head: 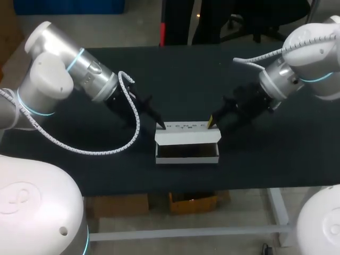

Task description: Assemble the packaging by folding the flat box into shape, placing the metal phone stand inside, and closing the box properly

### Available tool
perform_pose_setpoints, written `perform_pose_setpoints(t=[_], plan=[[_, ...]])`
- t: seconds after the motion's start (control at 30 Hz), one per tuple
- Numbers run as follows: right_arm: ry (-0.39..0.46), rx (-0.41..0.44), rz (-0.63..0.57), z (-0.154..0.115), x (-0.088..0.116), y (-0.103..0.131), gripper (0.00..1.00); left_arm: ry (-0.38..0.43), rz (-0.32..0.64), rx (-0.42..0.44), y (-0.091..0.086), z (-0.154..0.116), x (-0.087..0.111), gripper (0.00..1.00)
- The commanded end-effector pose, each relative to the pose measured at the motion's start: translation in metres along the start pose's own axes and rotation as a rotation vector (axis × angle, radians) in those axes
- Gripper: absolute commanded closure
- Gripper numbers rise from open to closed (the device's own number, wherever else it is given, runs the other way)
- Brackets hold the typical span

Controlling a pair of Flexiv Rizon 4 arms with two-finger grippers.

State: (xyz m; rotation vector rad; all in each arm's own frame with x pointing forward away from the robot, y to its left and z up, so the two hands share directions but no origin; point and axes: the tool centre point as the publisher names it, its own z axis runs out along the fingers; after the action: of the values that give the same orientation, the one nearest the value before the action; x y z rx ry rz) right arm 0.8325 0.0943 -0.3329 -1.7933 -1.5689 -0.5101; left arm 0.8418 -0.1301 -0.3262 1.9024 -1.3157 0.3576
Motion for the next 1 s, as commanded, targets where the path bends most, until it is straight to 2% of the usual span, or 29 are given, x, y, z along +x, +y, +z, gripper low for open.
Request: perform_pose_setpoints(t=[0.03,1.0], plan=[[0.003,0.015,0.004,0.001,0.004,0.004,0.53,-0.010,-0.004,-0.010,-0.003,0.001,0.008,0.56],[0.026,0.039,0.031,-0.007,0.012,0.019,0.52,0.007,-0.056,-0.023,-0.008,-0.011,0.021,0.56]])
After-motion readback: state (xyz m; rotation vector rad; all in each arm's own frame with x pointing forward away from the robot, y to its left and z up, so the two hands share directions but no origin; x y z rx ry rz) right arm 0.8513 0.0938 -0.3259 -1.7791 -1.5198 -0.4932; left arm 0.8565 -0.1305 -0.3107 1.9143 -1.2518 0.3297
